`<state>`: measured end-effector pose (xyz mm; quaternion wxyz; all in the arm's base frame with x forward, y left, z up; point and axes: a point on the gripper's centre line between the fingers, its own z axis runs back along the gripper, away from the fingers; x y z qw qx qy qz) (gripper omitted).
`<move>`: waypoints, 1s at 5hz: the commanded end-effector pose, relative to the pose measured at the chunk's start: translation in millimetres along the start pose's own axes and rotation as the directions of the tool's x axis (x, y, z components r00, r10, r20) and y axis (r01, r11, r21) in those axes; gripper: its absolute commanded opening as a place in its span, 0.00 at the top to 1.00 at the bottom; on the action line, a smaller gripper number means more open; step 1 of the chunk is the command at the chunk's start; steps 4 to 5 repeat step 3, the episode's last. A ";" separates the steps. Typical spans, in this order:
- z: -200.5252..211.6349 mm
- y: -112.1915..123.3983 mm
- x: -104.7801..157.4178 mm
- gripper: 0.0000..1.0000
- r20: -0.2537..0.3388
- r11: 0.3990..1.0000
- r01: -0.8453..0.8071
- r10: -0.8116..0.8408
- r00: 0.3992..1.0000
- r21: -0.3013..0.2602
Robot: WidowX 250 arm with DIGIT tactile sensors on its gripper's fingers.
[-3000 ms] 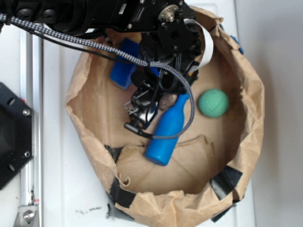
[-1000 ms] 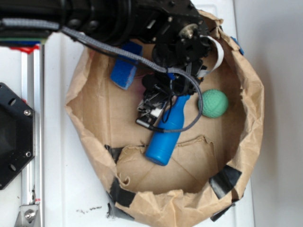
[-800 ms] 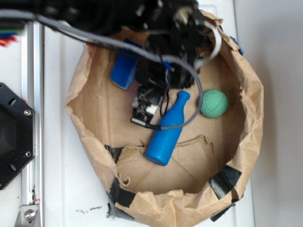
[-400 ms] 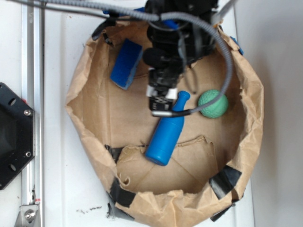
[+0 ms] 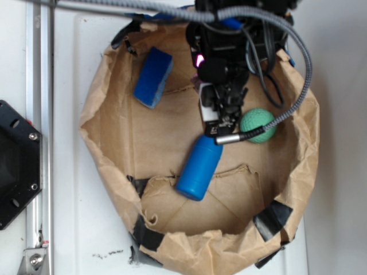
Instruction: Grab the rock.
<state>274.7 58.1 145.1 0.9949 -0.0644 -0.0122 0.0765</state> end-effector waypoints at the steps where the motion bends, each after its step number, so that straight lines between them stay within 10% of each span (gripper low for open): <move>1: 15.0 -27.2 -11.2 1.00 0.054 0.988 0.038 -0.047 0.997 0.151; 5: 8.3 -30.5 -7.1 1.00 0.052 0.986 0.071 -0.079 0.995 0.151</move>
